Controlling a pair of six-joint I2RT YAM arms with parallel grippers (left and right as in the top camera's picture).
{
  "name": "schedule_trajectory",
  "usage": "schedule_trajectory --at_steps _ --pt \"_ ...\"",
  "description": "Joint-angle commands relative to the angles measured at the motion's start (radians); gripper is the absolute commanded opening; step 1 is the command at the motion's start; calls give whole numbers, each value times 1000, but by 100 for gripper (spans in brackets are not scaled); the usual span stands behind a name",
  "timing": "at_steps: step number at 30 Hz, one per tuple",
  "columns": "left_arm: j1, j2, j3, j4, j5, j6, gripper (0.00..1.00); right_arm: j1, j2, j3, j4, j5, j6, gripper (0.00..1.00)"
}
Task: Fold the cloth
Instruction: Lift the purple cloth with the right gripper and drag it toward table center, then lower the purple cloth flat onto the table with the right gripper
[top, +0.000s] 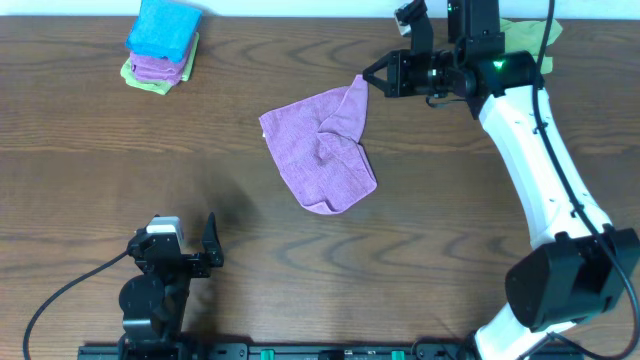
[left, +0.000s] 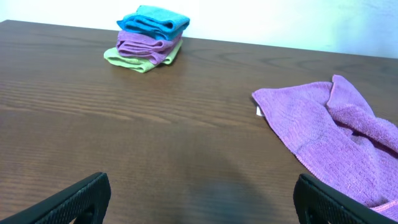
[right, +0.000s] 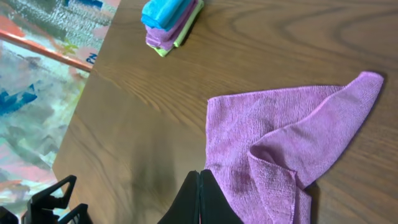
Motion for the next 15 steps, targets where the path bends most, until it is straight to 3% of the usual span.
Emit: schedule_trajectory --at_steps 1,3,6,15 --pt "-2 -6 -24 -8 -10 14 95 10 -27 16 -50 112 -74 8" --pt "-2 -6 -24 -9 -10 14 95 20 -20 10 -98 230 -111 8" --pt "-2 -6 -24 -8 -10 14 95 51 -3 -6 -154 279 -203 25" --pt "-2 -6 -24 -8 -10 14 95 171 142 -34 -182 457 -370 34"
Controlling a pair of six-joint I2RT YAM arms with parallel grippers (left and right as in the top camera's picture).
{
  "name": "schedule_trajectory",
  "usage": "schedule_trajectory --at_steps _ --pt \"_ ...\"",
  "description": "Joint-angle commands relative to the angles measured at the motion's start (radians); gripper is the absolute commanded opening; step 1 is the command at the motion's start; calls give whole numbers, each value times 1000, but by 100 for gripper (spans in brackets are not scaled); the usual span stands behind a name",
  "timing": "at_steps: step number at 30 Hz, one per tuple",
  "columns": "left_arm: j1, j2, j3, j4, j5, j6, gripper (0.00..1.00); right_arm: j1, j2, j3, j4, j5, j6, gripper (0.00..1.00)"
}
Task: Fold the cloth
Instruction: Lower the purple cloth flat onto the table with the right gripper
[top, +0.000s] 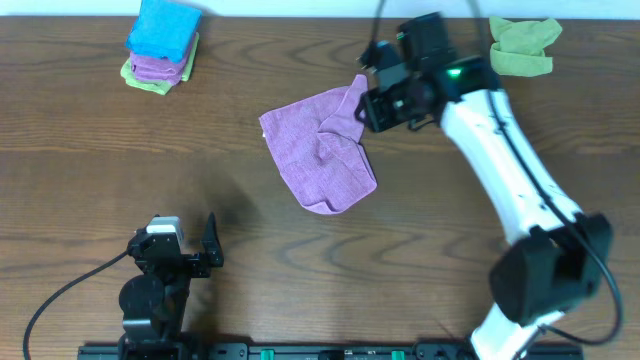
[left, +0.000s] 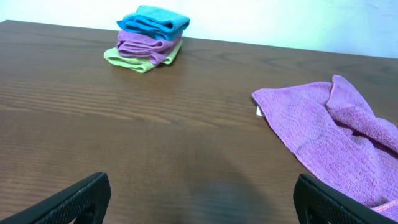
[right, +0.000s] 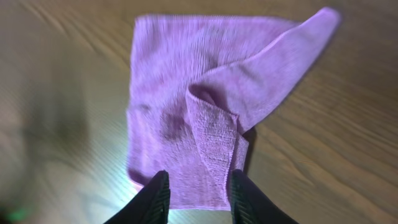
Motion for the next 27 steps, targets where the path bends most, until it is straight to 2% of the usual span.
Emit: schedule_trajectory --at_steps 1,8,16,22,25,27 --pt "-2 -6 -24 -8 -10 14 95 24 94 -20 2 76 -98 34" --pt "-2 -6 -24 -8 -10 14 95 8 255 -20 41 74 -139 38" --pt "-2 -6 -24 -8 -10 14 95 0 297 -20 65 44 -147 39" --pt "-2 -6 -24 -8 -10 14 95 1 299 -20 76 -29 -154 25" --pt "-2 -6 -24 -8 -10 14 95 1 299 -20 76 -34 -154 1" --pt "-2 -6 -24 -8 -10 14 95 1 299 -20 78 -40 -154 1"
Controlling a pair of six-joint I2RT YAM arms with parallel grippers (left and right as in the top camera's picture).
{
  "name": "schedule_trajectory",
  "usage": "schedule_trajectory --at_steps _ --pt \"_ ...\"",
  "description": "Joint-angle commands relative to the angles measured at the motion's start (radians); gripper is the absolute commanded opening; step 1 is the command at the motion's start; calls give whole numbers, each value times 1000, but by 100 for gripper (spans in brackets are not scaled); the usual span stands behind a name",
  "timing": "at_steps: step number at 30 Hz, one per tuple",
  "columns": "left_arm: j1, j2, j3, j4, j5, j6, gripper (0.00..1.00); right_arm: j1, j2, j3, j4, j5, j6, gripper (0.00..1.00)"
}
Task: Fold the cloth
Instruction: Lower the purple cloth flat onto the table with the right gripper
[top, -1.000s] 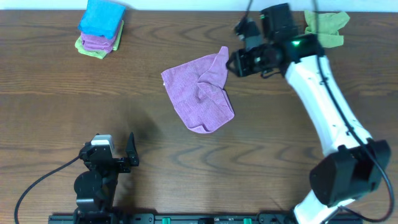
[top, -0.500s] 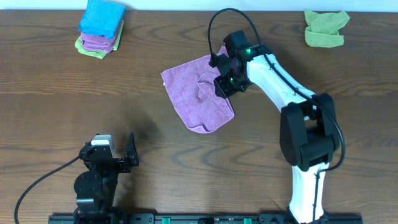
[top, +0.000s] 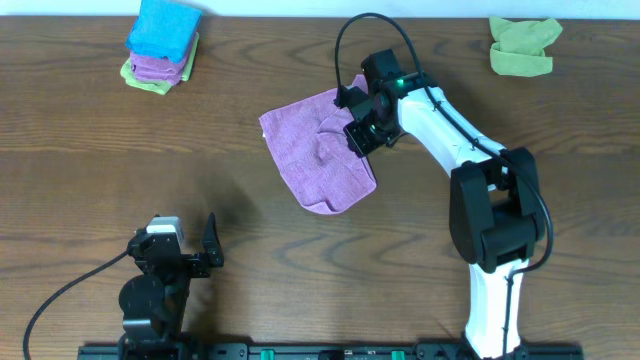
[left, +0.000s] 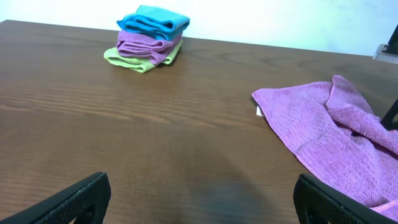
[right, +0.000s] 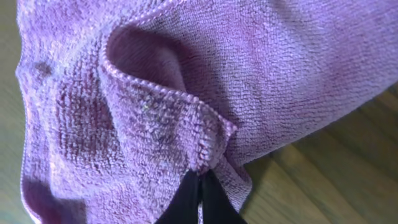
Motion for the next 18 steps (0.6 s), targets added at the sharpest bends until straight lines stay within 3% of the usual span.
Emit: schedule_trajectory --at_steps 1,5,13,18 --pt "-2 -6 -24 -9 -10 14 95 -3 6 -1 4 -32 -7 1" --pt "-2 -6 -24 -8 -10 14 95 -6 3 3 2 -17 12 1" --pt "-2 -6 -24 -9 -10 14 95 -121 -50 21 -35 214 254 1" --pt "-2 -6 -24 -8 -10 14 95 -239 -68 21 -188 337 467 1"
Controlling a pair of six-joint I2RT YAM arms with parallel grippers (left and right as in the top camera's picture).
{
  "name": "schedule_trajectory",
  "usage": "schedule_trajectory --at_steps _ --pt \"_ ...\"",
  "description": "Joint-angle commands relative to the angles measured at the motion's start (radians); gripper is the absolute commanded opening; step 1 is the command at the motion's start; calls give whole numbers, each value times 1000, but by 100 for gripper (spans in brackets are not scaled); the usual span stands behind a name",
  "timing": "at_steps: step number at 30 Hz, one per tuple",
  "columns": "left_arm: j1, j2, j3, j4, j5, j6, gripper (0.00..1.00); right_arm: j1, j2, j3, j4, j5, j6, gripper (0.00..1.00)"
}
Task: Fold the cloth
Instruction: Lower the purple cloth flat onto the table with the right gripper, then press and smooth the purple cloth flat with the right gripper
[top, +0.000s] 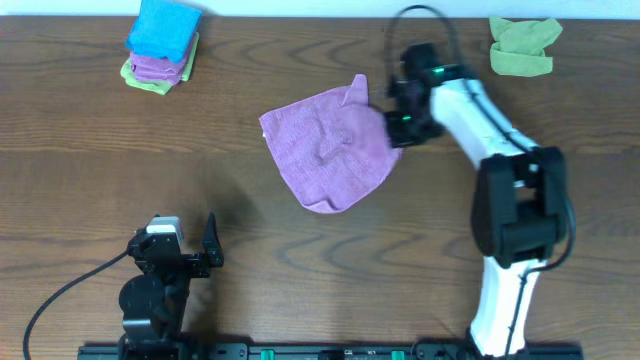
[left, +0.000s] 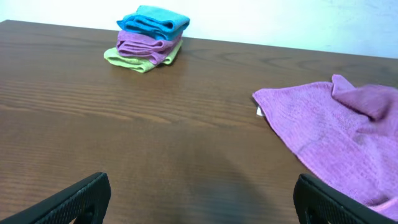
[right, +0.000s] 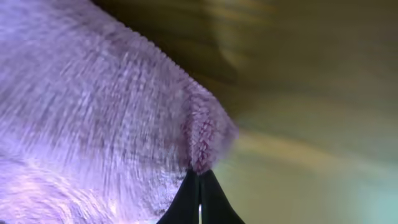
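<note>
The purple cloth (top: 328, 150) lies crumpled near the table's middle, and shows at the right of the left wrist view (left: 323, 124). My right gripper (top: 394, 135) is at the cloth's right edge, shut on a pinched ridge of the fabric (right: 202, 134); in its own blurred view the right gripper (right: 199, 175) has its tips pressed together on that ridge. My left gripper (top: 210, 245) rests near the front edge, open and holding nothing; the left gripper (left: 199, 202) faces bare wood in front of the cloth.
A stack of folded cloths, blue on purple on green (top: 158, 45), sits at the far left corner and shows as the stack (left: 149, 37) in the left wrist view. A crumpled green cloth (top: 522, 45) lies at the far right. The table (top: 100, 170) is dark wood.
My right gripper, still shut on the cloth's ridge, has moved right from the cloth's middle to its right edge. The folded-over flap has opened out and the cloth lies wider.
My right gripper was first shut and empty beyond the cloth's far right corner. Then it was open above the folded-over flap. Then it was shut on the flap's ridge, and now it holds that ridge further right. The left arm stayed still.
</note>
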Motion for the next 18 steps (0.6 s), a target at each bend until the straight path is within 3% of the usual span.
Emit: schedule_trajectory --at_steps 1,2,4,10,15,18 --pt "-2 -6 -24 -9 -10 14 95 -66 -45 18 -70 96 168 1" --pt "-2 -6 -24 -8 -10 14 95 -76 -45 18 -97 99 169 2" --pt "-2 -6 -24 -8 -10 14 95 -85 -45 18 -126 104 168 54" --pt "-2 -6 -24 -8 -10 14 95 -73 -45 18 -148 106 168 56" --pt "-2 -6 -24 -8 -10 14 95 -52 -51 18 -155 81 158 45" --pt "-2 -6 -24 -8 -10 14 95 -18 -81 18 -164 32 76 48"
